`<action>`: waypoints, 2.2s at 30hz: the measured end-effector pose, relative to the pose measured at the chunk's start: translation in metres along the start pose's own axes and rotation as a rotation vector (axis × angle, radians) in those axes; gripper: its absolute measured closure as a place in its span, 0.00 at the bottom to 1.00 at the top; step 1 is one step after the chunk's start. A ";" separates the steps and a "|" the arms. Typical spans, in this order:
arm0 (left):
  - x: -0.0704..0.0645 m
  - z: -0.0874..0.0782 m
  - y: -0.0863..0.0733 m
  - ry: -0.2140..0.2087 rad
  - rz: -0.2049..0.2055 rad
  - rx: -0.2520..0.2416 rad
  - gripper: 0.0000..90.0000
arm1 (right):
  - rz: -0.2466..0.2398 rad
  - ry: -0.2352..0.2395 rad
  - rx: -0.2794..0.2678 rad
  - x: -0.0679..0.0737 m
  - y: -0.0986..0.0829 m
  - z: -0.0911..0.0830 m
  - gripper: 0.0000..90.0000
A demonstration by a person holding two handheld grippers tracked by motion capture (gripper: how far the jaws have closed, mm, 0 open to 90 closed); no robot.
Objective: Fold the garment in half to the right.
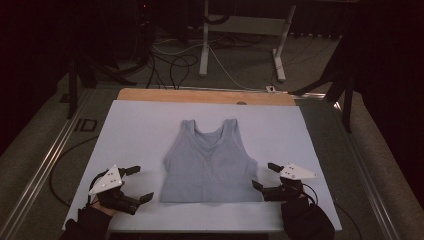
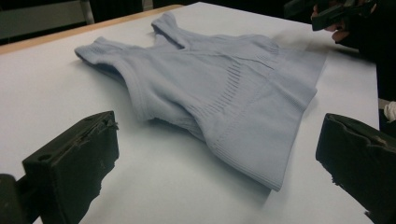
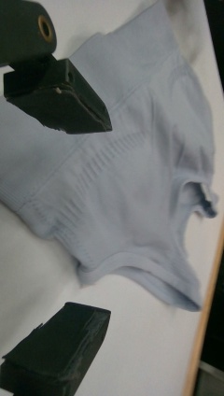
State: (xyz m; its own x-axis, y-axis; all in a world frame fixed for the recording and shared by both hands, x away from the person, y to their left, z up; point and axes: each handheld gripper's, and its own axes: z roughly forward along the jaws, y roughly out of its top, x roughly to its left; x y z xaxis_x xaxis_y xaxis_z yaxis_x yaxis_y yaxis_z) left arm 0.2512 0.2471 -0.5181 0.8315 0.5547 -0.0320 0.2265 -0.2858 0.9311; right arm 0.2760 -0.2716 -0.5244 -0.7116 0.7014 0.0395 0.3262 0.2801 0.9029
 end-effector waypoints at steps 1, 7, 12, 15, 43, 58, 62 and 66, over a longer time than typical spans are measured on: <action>0.001 0.000 0.000 -0.001 -0.004 0.006 0.00 | 0.006 0.003 0.006 0.000 0.000 0.001 0.10; 0.000 0.001 0.000 -0.007 -0.007 0.017 0.00 | 0.006 0.005 0.009 0.001 0.001 0.001 0.10; 0.000 0.002 0.000 -0.006 0.000 0.022 0.00 | -0.027 0.004 0.021 0.004 0.001 0.003 0.10; -0.001 0.003 0.001 -0.016 -0.004 0.020 0.00 | -0.043 0.004 0.028 0.005 0.001 0.005 0.10; -0.019 -0.001 0.040 -0.054 0.044 0.076 0.00 | -0.083 0.003 0.047 0.020 0.041 0.014 0.10; -0.022 0.002 0.062 -0.090 0.056 0.099 0.00 | -0.169 0.049 0.021 0.020 0.097 0.038 0.10; -0.024 0.005 0.063 -0.092 0.062 0.109 0.00 | -0.187 0.068 0.011 0.022 0.112 0.048 0.10; -0.025 0.008 0.063 -0.087 0.060 0.124 0.00 | -0.207 0.085 0.005 0.024 0.124 0.060 0.10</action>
State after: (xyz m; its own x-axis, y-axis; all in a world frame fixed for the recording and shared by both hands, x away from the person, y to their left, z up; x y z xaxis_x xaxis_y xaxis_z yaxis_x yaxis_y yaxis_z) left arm 0.2493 0.2086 -0.4614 0.8848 0.4657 -0.0141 0.2316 -0.4133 0.8806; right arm 0.3368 -0.1809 -0.4372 -0.8133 0.5713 -0.1103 0.1711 0.4160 0.8932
